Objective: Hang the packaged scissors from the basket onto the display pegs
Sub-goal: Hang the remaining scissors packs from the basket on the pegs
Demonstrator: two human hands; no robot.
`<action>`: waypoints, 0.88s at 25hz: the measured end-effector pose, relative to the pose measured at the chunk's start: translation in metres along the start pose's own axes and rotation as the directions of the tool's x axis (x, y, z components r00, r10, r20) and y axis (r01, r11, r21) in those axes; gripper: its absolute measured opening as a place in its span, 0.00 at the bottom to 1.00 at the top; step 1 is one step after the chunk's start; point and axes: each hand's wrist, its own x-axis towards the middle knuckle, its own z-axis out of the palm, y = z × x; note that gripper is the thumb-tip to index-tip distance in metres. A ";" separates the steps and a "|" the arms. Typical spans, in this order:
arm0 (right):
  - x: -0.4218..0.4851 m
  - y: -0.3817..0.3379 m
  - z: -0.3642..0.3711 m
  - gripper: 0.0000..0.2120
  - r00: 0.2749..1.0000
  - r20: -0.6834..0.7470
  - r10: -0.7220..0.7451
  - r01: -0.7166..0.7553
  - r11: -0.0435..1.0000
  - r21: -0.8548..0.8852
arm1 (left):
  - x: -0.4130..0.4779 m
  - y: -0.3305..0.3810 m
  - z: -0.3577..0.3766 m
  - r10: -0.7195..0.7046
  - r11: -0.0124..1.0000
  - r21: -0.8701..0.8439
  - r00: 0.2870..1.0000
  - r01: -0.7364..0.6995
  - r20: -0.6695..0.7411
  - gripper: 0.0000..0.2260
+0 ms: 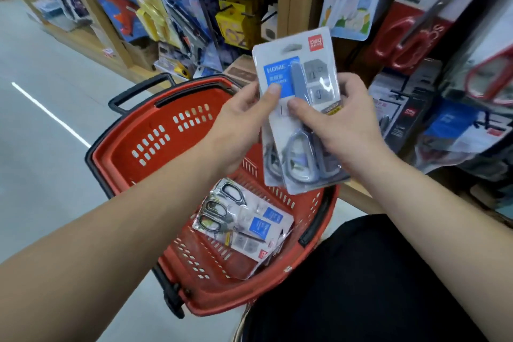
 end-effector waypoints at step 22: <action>0.015 0.075 0.019 0.26 0.965 0.177 0.192 -0.151 0.963 -0.222 | -0.044 -0.253 -0.022 -0.956 0.247 0.593 0.294 0.767 0.017 0.18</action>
